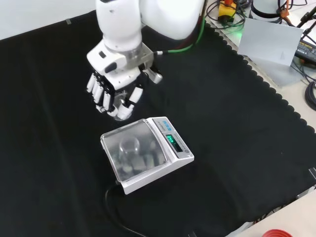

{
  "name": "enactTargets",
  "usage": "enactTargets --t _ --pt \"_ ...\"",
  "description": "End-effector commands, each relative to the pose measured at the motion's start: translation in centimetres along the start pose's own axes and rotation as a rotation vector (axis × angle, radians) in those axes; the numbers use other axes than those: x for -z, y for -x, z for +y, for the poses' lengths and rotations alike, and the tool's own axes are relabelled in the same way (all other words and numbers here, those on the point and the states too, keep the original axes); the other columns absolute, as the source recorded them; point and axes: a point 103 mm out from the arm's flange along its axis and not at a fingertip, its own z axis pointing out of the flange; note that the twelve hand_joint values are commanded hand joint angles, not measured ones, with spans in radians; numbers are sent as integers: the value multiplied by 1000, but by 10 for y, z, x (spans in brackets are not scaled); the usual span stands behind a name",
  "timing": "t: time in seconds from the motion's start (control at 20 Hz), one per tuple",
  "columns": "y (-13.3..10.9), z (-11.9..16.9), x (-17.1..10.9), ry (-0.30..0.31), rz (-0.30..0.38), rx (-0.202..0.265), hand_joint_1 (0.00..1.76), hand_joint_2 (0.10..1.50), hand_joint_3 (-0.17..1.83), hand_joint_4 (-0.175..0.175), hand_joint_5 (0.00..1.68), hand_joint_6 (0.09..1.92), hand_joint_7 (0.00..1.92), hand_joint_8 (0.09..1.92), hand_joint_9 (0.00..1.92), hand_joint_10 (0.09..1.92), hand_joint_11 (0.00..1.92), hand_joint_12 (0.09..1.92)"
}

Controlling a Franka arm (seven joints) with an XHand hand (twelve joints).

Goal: Put the beaker on the electronic balance.

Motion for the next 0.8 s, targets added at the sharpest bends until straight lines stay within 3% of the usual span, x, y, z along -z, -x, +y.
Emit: enactTargets --t 0.05,0.45,0.8 --pt "-50 -14 -16 -21 -10 62 1096 984 32 175 1215 614 995 695 1134 509 913 1159" --pt "-96 -18 -64 -74 -40 112 1097 984 30 175 1219 608 999 694 1142 507 921 1154" --pt "-96 2 -75 -64 -43 117 1098 983 29 175 1221 604 1000 693 1146 506 925 1150"
